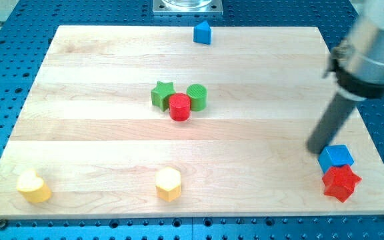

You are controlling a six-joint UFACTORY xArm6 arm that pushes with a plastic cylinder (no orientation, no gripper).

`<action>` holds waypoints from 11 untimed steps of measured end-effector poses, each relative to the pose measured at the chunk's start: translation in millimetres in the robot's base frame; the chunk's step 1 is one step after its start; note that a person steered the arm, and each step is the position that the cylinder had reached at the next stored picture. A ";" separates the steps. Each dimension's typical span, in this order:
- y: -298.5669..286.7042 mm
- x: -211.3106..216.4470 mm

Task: Move the triangle to the top right of the green circle

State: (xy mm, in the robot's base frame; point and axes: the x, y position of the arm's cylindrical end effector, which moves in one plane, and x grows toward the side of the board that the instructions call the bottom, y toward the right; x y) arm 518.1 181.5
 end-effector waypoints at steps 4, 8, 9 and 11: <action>-90.8 -318.0; -292.6 -250.2; -282.2 -231.2; -229.5 -221.0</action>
